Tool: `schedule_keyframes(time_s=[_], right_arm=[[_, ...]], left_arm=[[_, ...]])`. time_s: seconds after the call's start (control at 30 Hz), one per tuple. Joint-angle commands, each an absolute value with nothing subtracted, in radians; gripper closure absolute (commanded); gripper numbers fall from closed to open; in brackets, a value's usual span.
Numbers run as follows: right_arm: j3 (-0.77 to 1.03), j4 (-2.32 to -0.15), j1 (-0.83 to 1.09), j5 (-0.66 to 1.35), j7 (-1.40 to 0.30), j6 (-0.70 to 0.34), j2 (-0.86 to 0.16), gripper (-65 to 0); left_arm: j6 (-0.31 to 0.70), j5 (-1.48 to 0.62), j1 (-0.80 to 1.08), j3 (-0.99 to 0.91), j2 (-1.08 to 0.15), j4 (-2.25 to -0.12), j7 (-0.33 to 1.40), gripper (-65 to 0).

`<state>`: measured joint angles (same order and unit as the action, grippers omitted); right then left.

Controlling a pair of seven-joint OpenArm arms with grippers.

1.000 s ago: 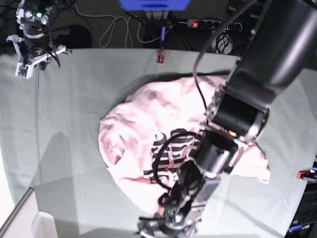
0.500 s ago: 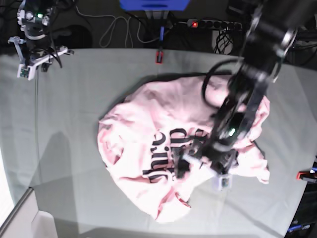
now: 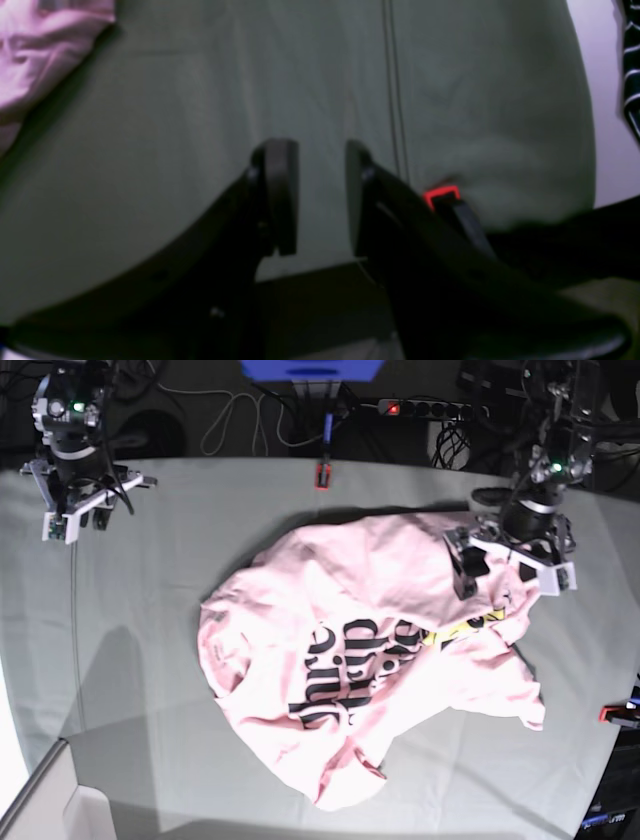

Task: Layout the t-shirt on the table in an organized manner, then fold the t-shirt properly
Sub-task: 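Grasp another fold of the shirt with the left gripper and pull it outward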

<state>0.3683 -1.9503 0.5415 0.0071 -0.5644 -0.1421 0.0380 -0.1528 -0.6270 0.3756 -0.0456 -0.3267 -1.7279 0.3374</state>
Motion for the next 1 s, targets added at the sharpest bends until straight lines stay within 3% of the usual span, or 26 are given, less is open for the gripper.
schedule_keyframes(time_s=[0.0, 0.1, 0.47, 0.7, 0.77, 0.83, 0.97], right_arm=[[0.372, -1.966, 0.547, 0.005, -0.55, -0.15, 0.033, -16.9], [0.372, -1.966, 0.547, 0.005, -0.55, -0.15, 0.035, -16.9], [0.374, -1.966, 0.55, 0.005, -0.55, -0.15, 0.035, -16.9], [0.377, -1.966, 0.55, 0.005, -0.55, -0.15, 0.035, -16.9], [0.377, -1.966, 0.55, 0.005, -0.55, -0.15, 0.035, -16.9], [0.378, -1.966, 0.552, 0.005, -0.55, -0.15, 0.035, -16.9], [0.38, -1.966, 0.552, 0.005, -0.55, -0.15, 0.031, -16.9]], left_arm=[[-0.147, -0.625, 0.369, -0.047, -0.335, -1.728, 0.311, -64.8], [-0.147, -0.625, 0.357, -0.045, -0.326, -1.69, 0.311, -61.4], [-0.145, -0.619, 0.288, 0.025, -0.3, -1.596, 0.318, -24.4], [-0.145, -0.625, 0.275, 0.028, -0.285, -1.596, 0.318, -16.6], [-0.145, -0.625, 0.278, 0.028, -0.283, -1.596, 0.318, -10.5], [-0.148, -0.625, 0.282, 0.024, -0.263, -1.596, 0.318, 0.0], [-0.148, -0.625, 0.286, 0.031, -0.251, -1.612, 0.318, 0.0]])
